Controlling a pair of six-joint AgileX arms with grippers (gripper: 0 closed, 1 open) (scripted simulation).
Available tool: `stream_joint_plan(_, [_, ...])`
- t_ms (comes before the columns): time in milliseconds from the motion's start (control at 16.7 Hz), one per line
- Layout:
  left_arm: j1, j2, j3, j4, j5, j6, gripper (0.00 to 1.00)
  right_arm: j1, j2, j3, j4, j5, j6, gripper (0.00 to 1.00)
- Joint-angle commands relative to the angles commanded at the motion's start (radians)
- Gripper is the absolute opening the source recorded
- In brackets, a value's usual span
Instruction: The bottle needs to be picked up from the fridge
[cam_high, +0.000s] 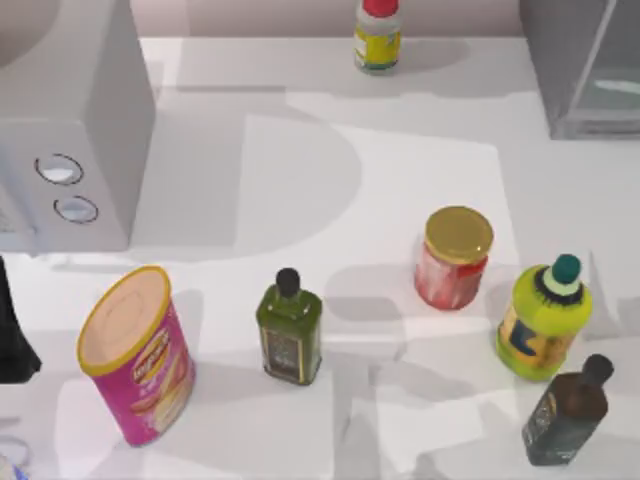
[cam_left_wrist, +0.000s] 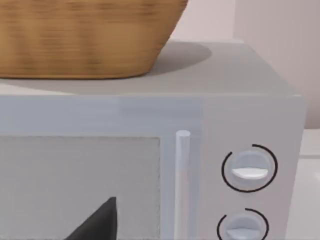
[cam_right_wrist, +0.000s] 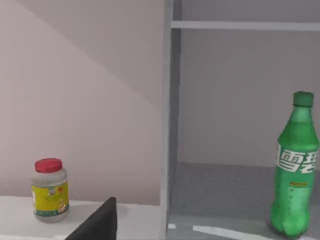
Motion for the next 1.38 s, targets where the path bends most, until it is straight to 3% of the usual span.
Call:
stream_joint_plan(360, [0.000,0.000,0.000,0.000,0.000,0.000,1.00,-0.197,0.588,0.046,0.569,-0.199,0.038,1.00])
stream_joint_plan(720, [0.000,0.000,0.000,0.000,0.000,0.000,1.00,-0.393,1.168,0.084,1.066,-0.288,0.036,1.00])
stream_joint_plan(1020, [0.000,0.000,0.000,0.000,0.000,0.000,1.00,-0.426,1.406,0.062,1.237,-0.314,0.006,1.00])
stream_joint_plan(1380, [0.000,0.000,0.000,0.000,0.000,0.000,1.00,-0.427,1.418,0.059,1.248,-0.313,0.002,1.00])
